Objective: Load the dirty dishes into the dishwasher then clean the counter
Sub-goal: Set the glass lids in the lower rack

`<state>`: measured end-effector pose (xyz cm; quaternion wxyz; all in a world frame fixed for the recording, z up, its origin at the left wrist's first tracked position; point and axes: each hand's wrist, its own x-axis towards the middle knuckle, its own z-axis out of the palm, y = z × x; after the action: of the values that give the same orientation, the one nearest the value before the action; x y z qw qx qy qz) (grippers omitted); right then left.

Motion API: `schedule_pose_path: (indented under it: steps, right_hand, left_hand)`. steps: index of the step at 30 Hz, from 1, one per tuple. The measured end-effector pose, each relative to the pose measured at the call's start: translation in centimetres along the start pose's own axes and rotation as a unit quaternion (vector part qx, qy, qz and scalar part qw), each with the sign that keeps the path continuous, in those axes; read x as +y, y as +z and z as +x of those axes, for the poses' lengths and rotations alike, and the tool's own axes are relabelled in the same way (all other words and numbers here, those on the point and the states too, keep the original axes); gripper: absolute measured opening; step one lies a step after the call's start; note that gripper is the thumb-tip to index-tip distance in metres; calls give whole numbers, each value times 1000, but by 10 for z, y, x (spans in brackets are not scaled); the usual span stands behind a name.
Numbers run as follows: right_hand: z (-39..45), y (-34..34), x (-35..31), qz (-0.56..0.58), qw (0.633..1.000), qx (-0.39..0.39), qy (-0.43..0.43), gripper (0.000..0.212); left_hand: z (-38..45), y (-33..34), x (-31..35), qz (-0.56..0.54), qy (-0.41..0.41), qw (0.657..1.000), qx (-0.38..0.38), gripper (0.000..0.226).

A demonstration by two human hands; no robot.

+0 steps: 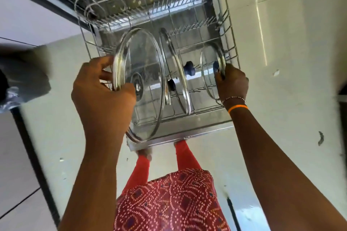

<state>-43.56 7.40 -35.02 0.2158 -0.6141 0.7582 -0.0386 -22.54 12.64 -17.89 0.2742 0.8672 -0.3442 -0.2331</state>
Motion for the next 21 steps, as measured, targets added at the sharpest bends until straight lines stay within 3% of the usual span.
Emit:
schedule_pose_path:
  steps: [8,14,21]
  right_hand:
    - [11,-6,-11,-50,996,-57,-41,26]
    - [-25,-19,-5,-49,998,-25,-23,28]
    - [-28,10,-8,-56,996,-63,20,24]
  left_hand:
    - [-8,10,-19,2,-52,999,-5,50]
    - [-16,9,-24,14,-68,998,-8,48]
    - [-21,6,-29,10,-80,997,-11,50]
